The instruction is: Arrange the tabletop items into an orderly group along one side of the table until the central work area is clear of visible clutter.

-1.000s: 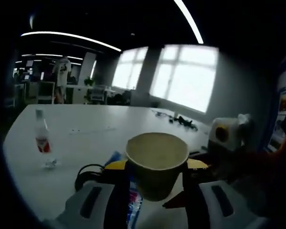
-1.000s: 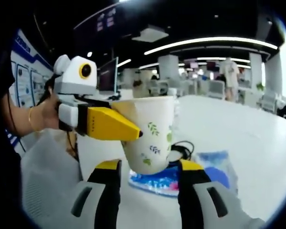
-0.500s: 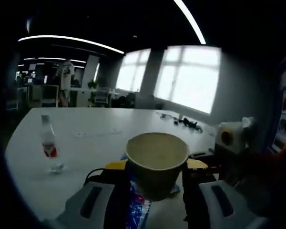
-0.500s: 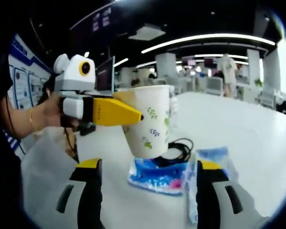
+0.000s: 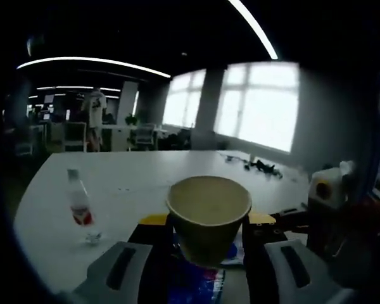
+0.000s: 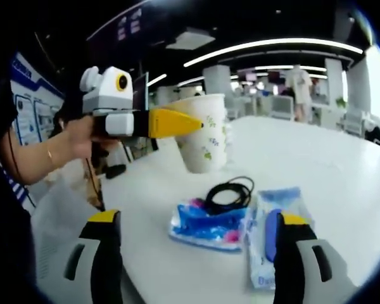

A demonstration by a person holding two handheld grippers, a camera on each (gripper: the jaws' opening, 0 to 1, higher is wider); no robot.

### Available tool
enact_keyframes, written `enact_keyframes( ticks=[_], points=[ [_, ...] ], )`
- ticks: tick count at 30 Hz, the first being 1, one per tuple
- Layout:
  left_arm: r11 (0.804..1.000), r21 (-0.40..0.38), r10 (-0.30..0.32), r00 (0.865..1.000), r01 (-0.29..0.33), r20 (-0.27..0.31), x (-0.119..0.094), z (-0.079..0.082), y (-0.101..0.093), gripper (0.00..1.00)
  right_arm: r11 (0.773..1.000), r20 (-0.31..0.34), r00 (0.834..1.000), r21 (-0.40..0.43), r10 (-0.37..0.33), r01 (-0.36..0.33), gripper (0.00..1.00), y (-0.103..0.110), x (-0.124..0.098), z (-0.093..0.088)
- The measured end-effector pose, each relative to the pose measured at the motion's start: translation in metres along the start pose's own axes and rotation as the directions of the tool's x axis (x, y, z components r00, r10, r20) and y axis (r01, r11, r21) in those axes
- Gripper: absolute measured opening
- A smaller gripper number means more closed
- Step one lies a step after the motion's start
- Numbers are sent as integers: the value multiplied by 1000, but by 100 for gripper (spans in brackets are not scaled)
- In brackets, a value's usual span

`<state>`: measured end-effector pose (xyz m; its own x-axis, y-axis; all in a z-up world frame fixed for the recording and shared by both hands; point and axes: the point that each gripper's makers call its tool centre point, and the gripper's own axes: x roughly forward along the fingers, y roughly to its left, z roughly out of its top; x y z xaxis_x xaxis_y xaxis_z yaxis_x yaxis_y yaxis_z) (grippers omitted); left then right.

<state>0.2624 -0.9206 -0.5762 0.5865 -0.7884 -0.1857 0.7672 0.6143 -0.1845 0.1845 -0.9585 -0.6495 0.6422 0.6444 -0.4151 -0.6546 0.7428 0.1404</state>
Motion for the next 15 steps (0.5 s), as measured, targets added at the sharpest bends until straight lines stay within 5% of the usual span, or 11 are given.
enact_keyframes(
  ticks=[15],
  points=[
    [992,45,117,993,-117,-11,27,-5,42,42,999,-26,999,25,-30,30,100,-28,-2,-9]
  ],
)
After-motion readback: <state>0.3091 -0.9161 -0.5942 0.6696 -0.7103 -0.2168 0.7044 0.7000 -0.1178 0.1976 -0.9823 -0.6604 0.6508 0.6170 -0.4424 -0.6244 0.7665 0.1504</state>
